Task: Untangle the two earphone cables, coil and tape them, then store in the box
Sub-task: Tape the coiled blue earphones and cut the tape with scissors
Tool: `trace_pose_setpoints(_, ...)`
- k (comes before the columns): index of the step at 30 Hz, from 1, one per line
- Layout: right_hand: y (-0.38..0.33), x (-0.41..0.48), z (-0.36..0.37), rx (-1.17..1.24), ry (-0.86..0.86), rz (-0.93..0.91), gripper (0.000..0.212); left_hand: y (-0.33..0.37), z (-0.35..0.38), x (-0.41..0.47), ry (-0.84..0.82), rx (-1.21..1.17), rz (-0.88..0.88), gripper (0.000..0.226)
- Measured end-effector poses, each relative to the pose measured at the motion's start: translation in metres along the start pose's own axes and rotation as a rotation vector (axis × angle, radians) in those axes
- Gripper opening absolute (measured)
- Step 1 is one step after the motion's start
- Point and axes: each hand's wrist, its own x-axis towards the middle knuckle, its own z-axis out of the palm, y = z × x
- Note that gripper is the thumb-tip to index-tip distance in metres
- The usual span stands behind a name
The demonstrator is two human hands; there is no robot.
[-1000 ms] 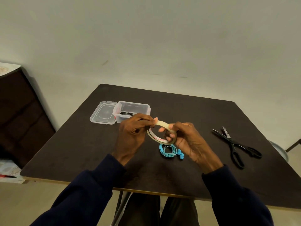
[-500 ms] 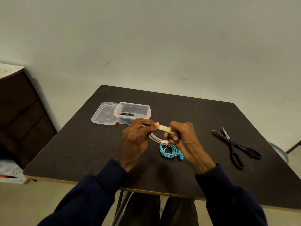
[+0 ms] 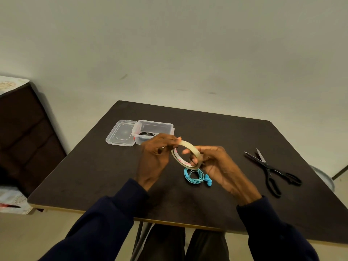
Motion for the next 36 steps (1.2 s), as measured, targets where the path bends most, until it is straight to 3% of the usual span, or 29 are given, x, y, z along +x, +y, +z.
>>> trace_pose_setpoints(6, 0.01, -0.007, -0.009, -0.108, -0.061, -0.066, 0.021, -0.005, 0.005, -0.004, 0.034, -0.133, -0.246, 0.023)
trace_pose_setpoints(11, 0.015, -0.012, -0.001, -0.264, 0.041, -0.216, 0.022, 0.014, 0.008, -0.014, -0.001, 0.034, -0.043, 0.032)
trace_pose_setpoints(15, 0.012, -0.016, 0.001, -0.338, 0.072, -0.265, 0.022, 0.025, 0.012, -0.016, -0.005, 0.029, -0.046, 0.029)
trace_pose_setpoints(23, 0.013, -0.02, 0.0, -0.415, 0.102, -0.268, 0.02, 0.034, 0.013, -0.006, -0.001, -0.184, -0.328, 0.014)
trace_pose_setpoints(30, 0.012, -0.022, 0.003, -0.455, 0.135, -0.281, 0.016, 0.032, 0.02, -0.007, -0.034, 0.021, -0.184, 0.022)
trace_pose_setpoints(36, 0.017, -0.023, 0.001, -0.452, 0.161, -0.275, 0.02, 0.021, 0.03, -0.006, -0.14, 0.202, -0.134, 0.015)
